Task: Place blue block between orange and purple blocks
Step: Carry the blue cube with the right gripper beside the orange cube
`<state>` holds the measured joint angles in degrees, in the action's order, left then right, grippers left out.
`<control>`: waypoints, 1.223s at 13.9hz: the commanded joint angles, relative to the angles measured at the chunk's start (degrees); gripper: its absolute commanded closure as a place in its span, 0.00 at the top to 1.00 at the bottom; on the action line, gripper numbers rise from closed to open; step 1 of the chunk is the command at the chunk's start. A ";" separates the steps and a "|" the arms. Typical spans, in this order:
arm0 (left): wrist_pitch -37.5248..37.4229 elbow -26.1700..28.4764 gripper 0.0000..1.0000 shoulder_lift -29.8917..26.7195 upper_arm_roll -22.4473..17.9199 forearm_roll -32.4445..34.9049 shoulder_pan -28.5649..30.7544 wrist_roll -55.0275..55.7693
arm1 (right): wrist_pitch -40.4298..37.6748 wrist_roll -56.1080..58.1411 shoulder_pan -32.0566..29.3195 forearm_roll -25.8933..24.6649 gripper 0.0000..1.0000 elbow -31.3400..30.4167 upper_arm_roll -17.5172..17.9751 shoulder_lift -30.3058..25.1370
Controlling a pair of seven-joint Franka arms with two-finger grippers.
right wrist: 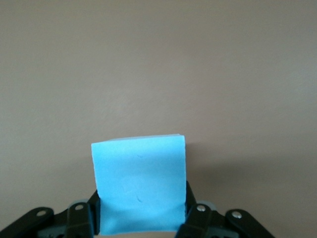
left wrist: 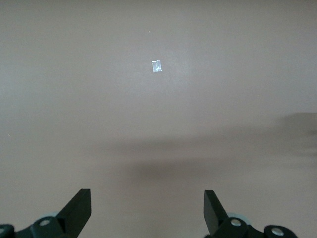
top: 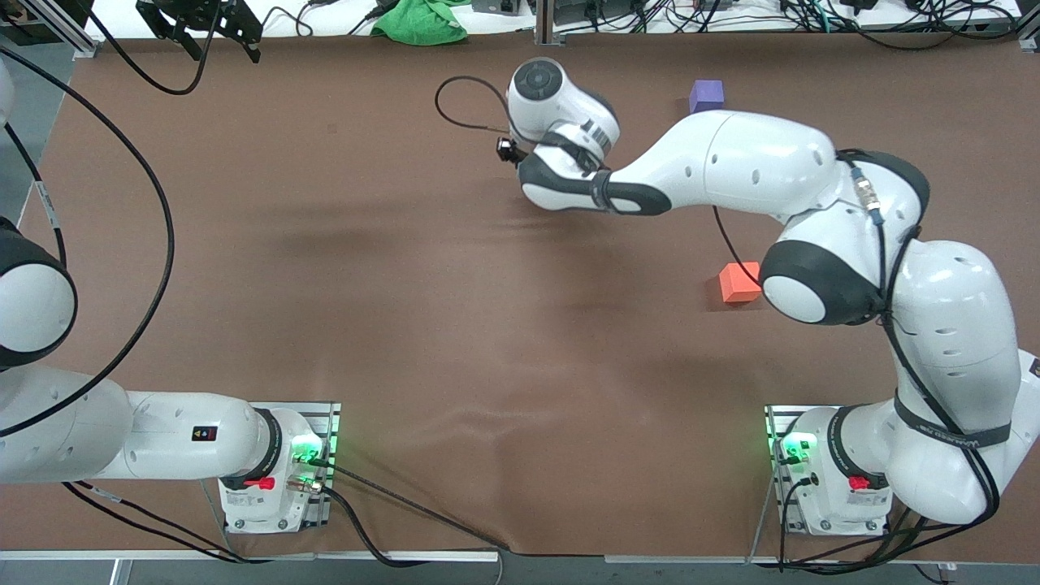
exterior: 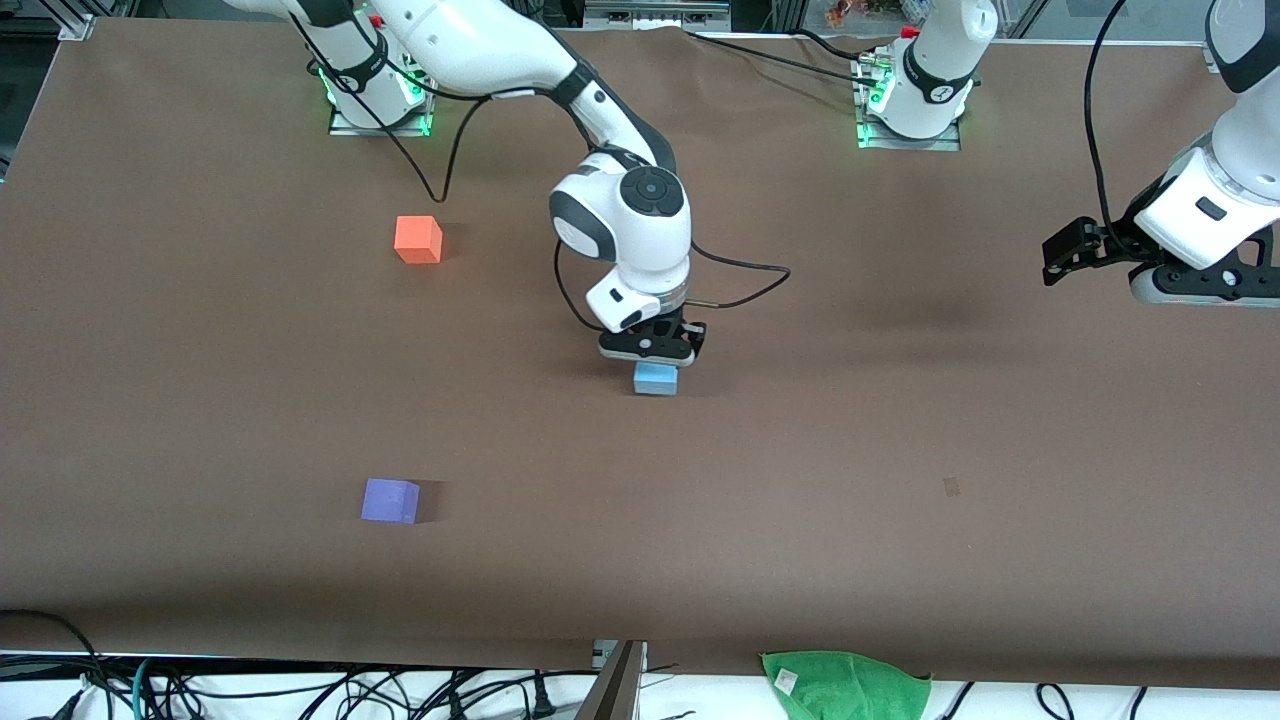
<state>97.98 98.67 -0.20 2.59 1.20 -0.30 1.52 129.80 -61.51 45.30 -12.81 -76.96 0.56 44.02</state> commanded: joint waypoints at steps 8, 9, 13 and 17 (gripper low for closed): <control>-0.15 -0.76 1.00 0.20 -0.31 -0.49 0.03 -1.25 | -18.36 19.21 -12.68 8.76 0.57 -11.00 0.14 -17.73; -0.24 -0.76 1.00 0.20 -0.31 -0.49 0.03 -1.25 | -18.36 21.84 -14.61 9.21 0.57 -13.63 0.06 -19.57; -0.33 -0.68 1.00 0.20 -0.31 -0.49 0.03 -1.34 | -15.47 30.90 -22.17 9.39 0.57 -24.45 -0.03 -25.91; -0.42 -0.68 1.00 0.20 -0.31 -1.02 0.56 -0.64 | -9.33 34.69 -24.65 10.53 0.57 -33.06 -2.04 -28.55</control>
<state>97.97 98.67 -0.20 2.43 1.20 -0.23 1.55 116.07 -29.05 20.87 -3.48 -103.04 -0.61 18.94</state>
